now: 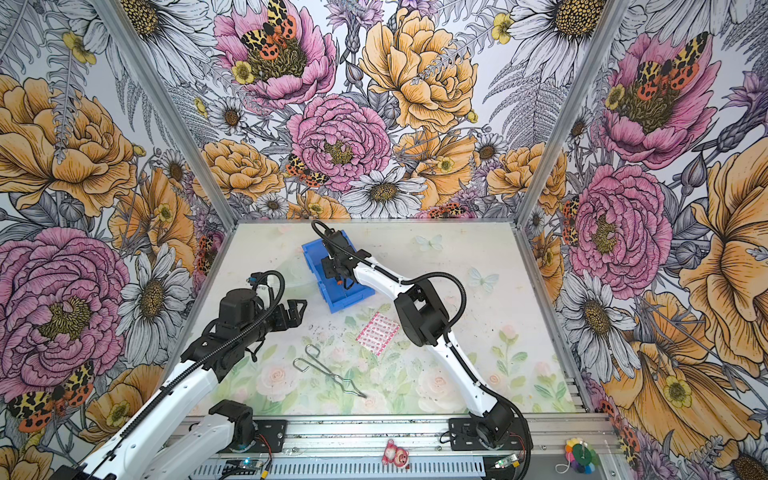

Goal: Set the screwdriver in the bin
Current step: 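Lower the screwdriver into the blue bin and open the right gripper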

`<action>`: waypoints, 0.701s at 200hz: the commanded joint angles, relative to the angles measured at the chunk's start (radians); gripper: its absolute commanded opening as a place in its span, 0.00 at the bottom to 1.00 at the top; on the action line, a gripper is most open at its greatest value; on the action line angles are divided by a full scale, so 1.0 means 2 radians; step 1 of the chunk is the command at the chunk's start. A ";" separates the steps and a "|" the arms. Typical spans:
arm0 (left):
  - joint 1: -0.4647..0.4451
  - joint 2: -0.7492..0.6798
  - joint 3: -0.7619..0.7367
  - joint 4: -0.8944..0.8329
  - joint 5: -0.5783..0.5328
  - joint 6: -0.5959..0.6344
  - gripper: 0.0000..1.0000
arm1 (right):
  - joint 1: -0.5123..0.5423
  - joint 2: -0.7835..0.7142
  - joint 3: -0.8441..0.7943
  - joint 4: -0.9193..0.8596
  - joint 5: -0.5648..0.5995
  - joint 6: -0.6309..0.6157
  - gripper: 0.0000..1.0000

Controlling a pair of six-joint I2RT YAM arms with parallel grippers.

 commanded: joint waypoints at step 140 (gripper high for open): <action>0.003 -0.002 -0.002 0.002 0.005 0.001 0.99 | -0.001 0.013 -0.005 -0.007 -0.002 0.005 0.31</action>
